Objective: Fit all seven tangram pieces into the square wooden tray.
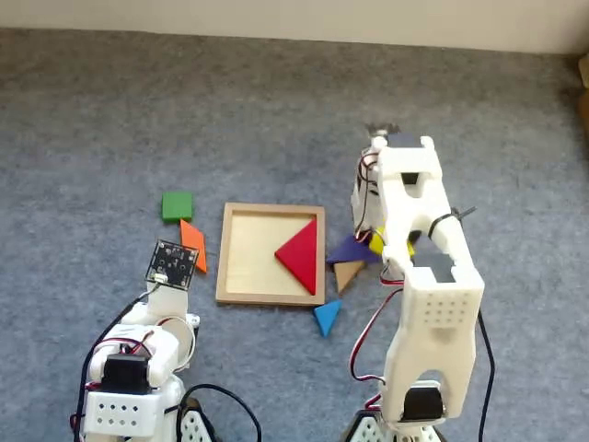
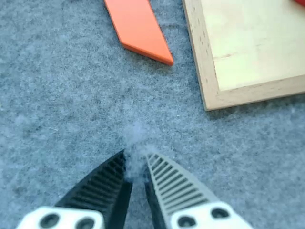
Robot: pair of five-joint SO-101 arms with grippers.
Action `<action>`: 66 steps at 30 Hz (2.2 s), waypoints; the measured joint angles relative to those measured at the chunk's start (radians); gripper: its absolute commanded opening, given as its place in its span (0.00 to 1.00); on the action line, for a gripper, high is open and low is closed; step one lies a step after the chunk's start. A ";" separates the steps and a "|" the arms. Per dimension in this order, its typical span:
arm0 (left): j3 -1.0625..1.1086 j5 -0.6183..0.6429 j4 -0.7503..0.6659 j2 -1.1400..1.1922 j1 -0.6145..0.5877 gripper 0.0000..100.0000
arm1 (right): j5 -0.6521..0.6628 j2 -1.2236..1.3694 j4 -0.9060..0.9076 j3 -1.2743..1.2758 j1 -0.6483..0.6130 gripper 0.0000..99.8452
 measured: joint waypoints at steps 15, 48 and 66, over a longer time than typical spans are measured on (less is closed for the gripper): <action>0.000 0.000 0.000 0.000 0.000 0.01 | 0.000 0.000 0.230 0.000 0.044 0.28; 0.000 0.000 0.000 0.000 0.000 0.01 | 0.265 -0.315 -0.333 0.466 0.037 0.28; 0.000 0.000 0.000 0.000 0.000 0.01 | 0.278 -0.439 -0.267 0.476 0.160 0.28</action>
